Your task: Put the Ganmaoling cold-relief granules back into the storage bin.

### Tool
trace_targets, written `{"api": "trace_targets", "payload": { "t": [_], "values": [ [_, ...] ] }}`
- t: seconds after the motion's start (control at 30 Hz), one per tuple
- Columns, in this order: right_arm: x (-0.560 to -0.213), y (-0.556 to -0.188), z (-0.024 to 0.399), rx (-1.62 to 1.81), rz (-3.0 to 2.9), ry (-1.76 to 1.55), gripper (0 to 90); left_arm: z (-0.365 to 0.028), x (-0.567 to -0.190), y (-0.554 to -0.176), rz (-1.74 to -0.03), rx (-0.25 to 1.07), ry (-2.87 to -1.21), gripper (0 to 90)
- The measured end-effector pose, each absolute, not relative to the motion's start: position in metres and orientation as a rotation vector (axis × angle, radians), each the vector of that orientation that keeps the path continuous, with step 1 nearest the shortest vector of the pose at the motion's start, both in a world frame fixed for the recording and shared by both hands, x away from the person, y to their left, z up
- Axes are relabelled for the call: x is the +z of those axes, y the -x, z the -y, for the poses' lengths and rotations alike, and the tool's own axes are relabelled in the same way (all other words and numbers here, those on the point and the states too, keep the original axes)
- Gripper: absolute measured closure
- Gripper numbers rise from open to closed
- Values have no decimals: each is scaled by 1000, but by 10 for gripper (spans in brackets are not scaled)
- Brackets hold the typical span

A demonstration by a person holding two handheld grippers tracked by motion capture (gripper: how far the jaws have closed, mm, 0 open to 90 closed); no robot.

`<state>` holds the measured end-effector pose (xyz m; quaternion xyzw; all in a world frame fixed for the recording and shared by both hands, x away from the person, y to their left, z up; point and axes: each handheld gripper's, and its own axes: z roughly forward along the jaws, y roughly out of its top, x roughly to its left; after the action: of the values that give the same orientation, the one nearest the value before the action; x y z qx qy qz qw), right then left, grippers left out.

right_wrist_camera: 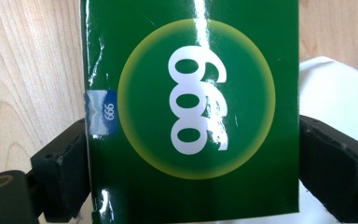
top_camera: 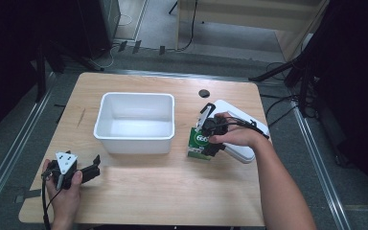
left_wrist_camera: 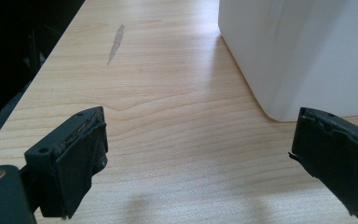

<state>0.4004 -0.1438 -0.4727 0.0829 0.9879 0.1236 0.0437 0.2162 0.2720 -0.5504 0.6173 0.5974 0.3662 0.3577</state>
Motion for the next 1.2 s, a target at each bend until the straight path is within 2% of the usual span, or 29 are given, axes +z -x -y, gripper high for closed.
{"api": "trace_targets", "payload": {
  "t": [0.27, 0.57, 1.2],
  "values": [
    [-475, -401, 145, 419, -3040, -299, 148, -272, -551, -216, -1542, 946, -1592, 41],
    [-469, -398, 145, 441, -3041, -281, 160, -272, -551, -216, -1541, 949, -1593, 41],
    [-414, -397, 141, 464, -2983, -234, 160, -272, -550, -216, -1541, 944, -1591, 41]
  ]
}}
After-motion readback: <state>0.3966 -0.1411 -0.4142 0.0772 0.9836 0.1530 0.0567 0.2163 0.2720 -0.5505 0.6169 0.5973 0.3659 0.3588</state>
